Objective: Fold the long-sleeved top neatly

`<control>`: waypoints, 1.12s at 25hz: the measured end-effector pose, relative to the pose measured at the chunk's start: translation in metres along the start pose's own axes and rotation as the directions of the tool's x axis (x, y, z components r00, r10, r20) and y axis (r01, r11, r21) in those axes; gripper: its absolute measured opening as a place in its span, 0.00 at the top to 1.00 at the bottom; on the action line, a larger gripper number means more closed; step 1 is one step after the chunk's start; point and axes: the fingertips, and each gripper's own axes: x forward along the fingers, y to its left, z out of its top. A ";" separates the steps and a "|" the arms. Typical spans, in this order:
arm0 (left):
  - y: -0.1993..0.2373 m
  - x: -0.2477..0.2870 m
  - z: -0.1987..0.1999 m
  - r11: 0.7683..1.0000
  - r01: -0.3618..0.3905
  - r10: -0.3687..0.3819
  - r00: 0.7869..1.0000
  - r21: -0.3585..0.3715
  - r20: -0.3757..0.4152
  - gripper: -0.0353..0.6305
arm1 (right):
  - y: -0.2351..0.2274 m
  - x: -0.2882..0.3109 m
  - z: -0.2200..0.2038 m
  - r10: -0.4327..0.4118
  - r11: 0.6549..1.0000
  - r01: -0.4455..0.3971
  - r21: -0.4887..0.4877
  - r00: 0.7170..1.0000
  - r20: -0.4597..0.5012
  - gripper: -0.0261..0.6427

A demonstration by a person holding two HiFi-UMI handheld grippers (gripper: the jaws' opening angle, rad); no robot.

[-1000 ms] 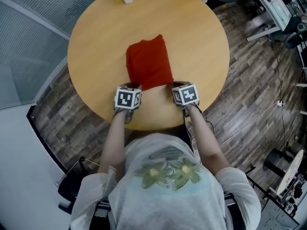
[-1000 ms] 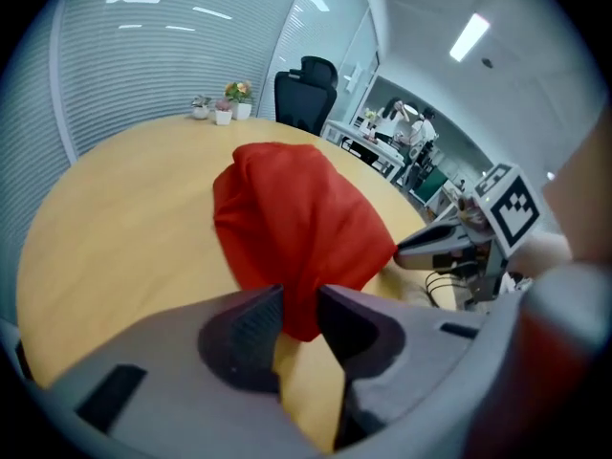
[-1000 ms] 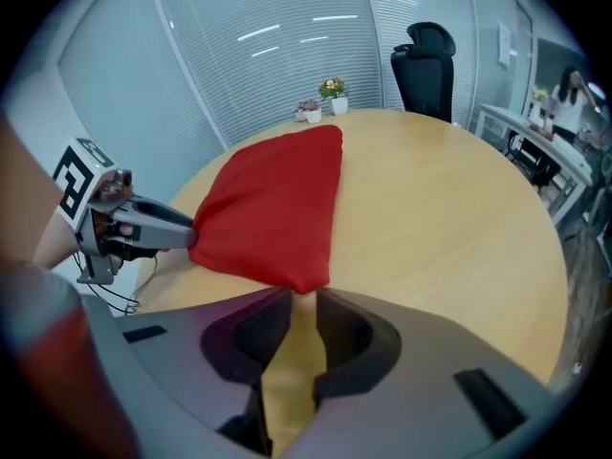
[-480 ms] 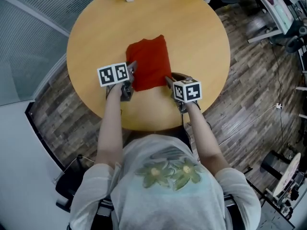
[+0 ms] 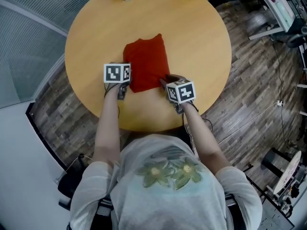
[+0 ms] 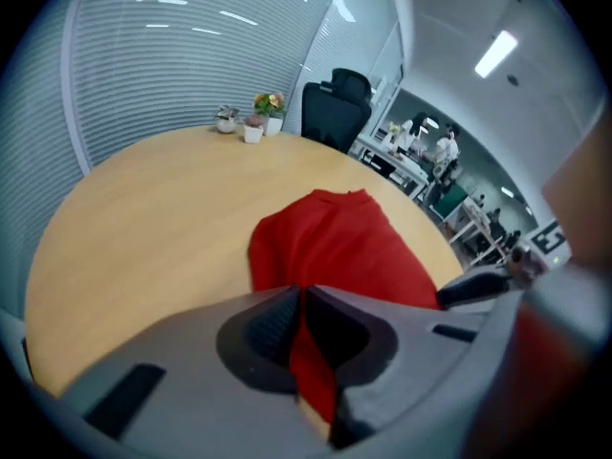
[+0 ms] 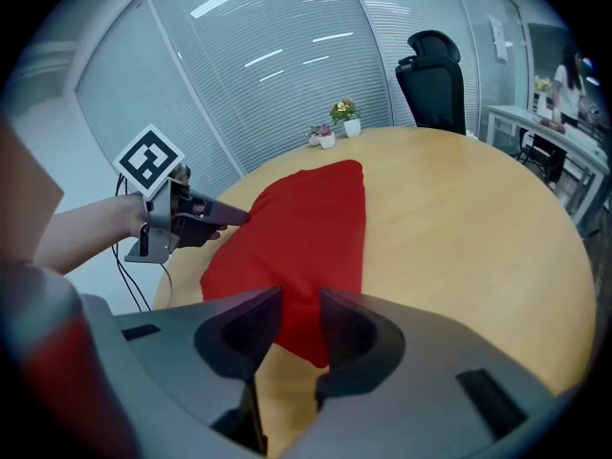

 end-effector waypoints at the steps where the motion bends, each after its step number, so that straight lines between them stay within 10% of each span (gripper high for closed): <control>1: 0.001 0.005 -0.004 0.999 -0.023 0.023 1.000 0.030 -0.010 0.91 | 0.000 0.004 -0.001 -0.001 1.000 0.001 -0.007 1.000 -0.007 0.76; 11: 0.015 -0.026 0.005 0.993 -0.052 0.067 0.988 -0.105 0.139 0.76 | 0.005 -0.012 0.011 0.040 0.998 -0.041 0.047 0.999 0.038 0.76; 28: -0.092 -0.140 0.012 1.000 -0.004 -0.007 0.906 0.025 0.424 0.76 | 0.060 -0.117 0.071 -0.013 0.999 0.024 -0.024 0.924 0.383 0.76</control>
